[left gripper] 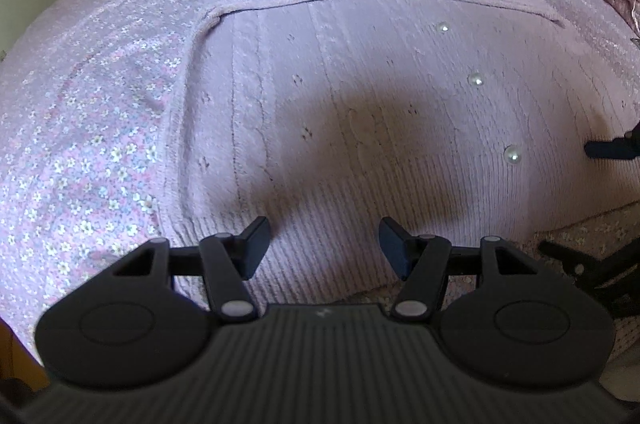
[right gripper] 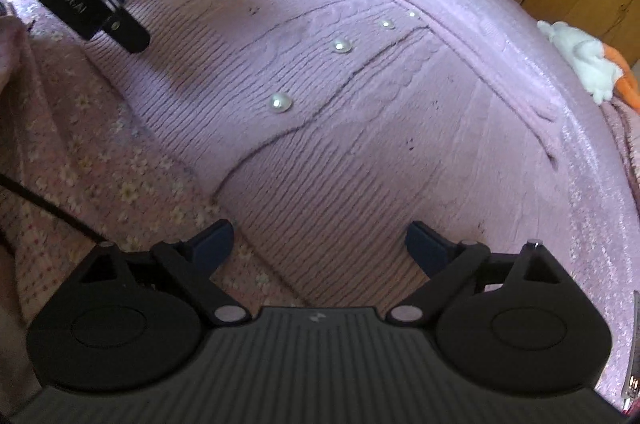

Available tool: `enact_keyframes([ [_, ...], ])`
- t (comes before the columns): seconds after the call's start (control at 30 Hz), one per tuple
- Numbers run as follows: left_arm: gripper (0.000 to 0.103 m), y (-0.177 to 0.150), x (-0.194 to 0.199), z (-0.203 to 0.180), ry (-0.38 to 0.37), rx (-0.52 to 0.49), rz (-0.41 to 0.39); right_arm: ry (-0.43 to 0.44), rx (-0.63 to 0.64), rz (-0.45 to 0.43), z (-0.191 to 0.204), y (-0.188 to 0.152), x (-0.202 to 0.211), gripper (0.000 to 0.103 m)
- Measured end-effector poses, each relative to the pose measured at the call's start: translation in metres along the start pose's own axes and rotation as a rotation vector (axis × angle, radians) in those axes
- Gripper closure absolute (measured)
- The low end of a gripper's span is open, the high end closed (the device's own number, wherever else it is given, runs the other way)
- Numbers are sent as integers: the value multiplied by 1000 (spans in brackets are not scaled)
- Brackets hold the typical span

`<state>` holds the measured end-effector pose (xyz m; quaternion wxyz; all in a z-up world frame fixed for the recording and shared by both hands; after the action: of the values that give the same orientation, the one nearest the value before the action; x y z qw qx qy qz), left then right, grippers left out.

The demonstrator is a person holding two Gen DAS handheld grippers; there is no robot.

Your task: Fold small clothes

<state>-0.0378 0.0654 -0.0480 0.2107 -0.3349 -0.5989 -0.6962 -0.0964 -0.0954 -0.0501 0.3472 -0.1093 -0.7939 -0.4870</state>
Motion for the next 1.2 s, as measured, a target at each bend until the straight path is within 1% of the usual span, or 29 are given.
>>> enact_keyframes([
  [0.07,41,-1,-1,-1,-4,-1,2,-27,-21,-23,-2,3,-3,9],
  [0.13,41,-2,-2,-2,-8,-5,4,-47,-53,-46,-6,6,-2,15],
  [0.2,41,-3,-2,-2,-9,-11,4,-61,-84,-70,-10,9,0,24],
  [0.33,41,-4,-2,-2,-14,-13,1,-71,-155,-108,-18,12,3,31],
  [0.47,41,-5,-1,-3,-26,-18,-5,-87,-250,-137,-29,17,5,43],
  [0.57,41,-6,-1,-7,-29,-38,-10,-79,-316,-135,-35,21,1,45],
  [0.63,37,-7,0,-10,-37,-55,-16,-79,-340,-139,-36,24,-1,46],
  [0.67,33,-7,0,-12,-45,-65,-20,-77,-351,-144,-37,25,0,49],
  [0.7,33,-7,1,-15,-55,-79,-28,-72,-366,-150,-38,28,0,56],
  [0.77,33,-8,5,-20,-70,-121,-45,-59,-403,-165,-41,33,1,65],
  [0.87,33,-8,9,-26,-72,-177,-71,-63,-436,-189,-47,42,4,72],
  [0.97,32,-9,9,-31,-89,-202,-71,-72,-483,-208,-56,49,6,72],
  [1.07,32,-15,7,-38,-79,-252,-54,-58,-539,-216,-64,54,6,72],
  [1.17,32,-19,1,-41,-71,-298,-43,-57,-527,-220,-64,55,9,72],
  [1.2,32,-18,-1,-41,-54,-314,-51,-58,-520,-216,-63,54,9,72],
])
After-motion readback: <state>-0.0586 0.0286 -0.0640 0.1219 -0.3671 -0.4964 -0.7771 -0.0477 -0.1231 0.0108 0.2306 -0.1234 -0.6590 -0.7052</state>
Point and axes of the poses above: each gripper's, at about its wrist camera, not at the fingertips, and x roughly against the way its jaws point, z to its left, y to its top, the point moved 6 cm from there along -x, roughly the way its jaws point, and after that the axes turned 9 degrees about -z, right-handed, at the moved point
